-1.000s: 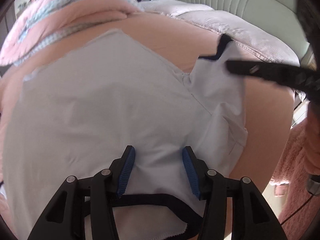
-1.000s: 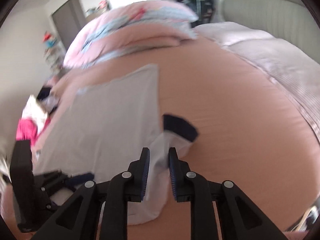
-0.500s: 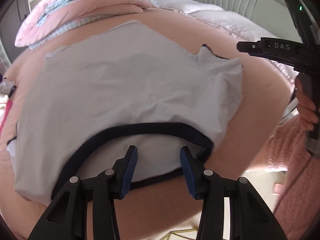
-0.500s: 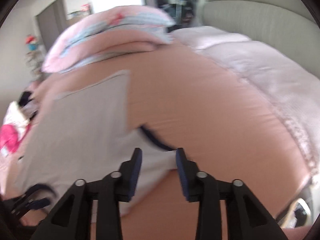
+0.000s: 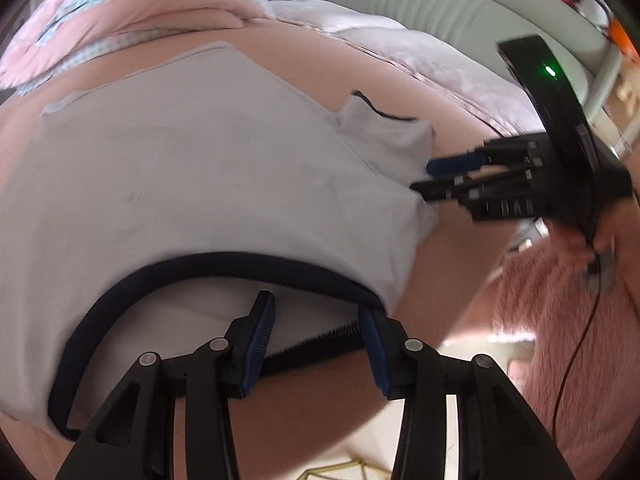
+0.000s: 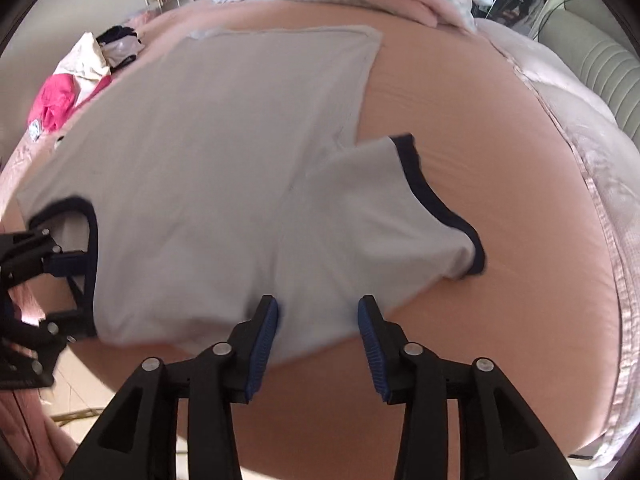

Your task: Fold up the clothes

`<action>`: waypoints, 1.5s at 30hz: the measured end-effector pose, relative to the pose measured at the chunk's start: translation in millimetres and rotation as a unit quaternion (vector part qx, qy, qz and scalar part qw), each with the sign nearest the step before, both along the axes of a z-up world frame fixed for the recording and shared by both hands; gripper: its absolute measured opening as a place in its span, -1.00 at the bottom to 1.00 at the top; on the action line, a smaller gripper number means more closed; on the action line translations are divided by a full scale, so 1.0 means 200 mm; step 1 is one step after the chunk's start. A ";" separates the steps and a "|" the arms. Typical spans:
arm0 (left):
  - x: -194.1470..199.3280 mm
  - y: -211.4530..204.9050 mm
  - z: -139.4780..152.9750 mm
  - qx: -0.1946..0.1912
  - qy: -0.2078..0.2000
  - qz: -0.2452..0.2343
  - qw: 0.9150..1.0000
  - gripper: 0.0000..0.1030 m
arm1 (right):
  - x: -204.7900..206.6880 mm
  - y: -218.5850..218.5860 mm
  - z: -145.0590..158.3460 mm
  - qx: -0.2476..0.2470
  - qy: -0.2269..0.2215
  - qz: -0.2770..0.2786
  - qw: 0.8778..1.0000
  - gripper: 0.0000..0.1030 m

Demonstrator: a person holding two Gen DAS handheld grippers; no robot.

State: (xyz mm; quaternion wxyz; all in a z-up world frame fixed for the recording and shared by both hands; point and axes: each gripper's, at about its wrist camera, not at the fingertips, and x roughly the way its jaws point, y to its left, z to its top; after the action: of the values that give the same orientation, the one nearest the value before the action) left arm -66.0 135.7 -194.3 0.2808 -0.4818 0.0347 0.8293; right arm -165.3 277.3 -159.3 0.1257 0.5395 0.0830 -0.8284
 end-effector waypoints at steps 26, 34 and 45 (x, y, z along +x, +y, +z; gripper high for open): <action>-0.03 -0.10 0.06 0.135 -0.066 -0.013 0.989 -0.90 | 0.09 0.08 -0.06 -0.001 -0.033 -0.013 0.999 0.23; -0.01 -0.03 0.00 0.115 -0.123 -0.016 0.986 0.09 | 0.10 0.03 0.04 -0.072 0.038 -0.050 0.995 0.22; -0.12 0.03 0.17 -0.005 0.050 0.035 0.998 -0.23 | 0.21 0.17 -0.07 -0.031 -0.020 -0.049 0.998 0.38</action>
State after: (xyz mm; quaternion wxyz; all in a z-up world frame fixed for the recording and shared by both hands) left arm -89.2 140.9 -159.9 0.2469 -0.4420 0.0355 0.8616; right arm -123.8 311.3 -172.7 0.1035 0.5554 0.0284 -0.8246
